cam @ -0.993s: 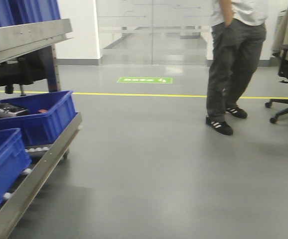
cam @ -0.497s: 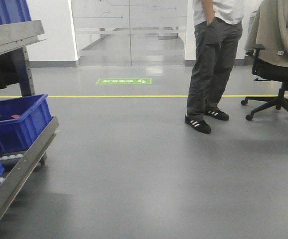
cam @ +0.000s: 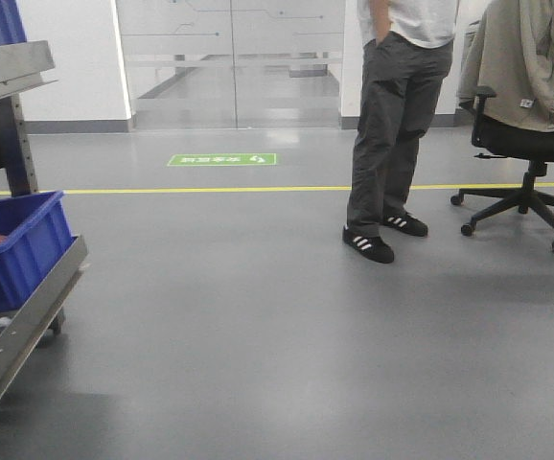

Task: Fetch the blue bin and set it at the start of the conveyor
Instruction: 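Hold the bin with both grippers while driving to the red conveyor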

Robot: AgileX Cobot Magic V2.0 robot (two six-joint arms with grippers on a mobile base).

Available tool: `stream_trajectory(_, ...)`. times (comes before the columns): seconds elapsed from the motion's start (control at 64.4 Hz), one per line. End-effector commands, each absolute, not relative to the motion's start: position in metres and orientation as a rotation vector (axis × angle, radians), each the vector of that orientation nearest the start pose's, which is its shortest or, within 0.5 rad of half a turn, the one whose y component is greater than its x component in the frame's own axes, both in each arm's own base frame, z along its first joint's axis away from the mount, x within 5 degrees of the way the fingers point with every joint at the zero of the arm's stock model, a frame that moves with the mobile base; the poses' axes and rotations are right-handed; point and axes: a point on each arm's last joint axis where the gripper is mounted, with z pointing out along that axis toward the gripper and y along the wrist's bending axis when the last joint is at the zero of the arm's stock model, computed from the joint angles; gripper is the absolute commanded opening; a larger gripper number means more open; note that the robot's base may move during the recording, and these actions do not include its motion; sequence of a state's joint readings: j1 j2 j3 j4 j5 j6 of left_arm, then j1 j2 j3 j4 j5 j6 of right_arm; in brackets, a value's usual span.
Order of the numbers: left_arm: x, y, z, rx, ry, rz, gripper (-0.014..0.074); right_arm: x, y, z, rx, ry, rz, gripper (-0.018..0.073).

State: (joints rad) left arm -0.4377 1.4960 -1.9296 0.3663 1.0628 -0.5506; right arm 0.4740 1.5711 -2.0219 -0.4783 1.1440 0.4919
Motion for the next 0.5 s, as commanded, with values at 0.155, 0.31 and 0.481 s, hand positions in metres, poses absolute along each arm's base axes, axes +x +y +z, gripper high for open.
stream_trajectory(0.155, 0.278, -0.101, 0.5197, -0.109, 1.995, -0.195, -0.0111, 0.2923, 0.103, 0.5177, 0.049, 2.021, -0.042, -0.0158)
stream_trajectory(0.31, 0.278, -0.101, 0.5197, -0.109, 1.995, -0.195, -0.0111, 0.2923, 0.103, 0.5177, 0.049, 2.021, -0.042, -0.0158)
stream_trajectory(0.481, 0.278, -0.101, 0.5197, -0.109, 1.995, -0.195, -0.0111, 0.2923, 0.103, 0.5177, 0.049, 2.021, -0.042, -0.0158)
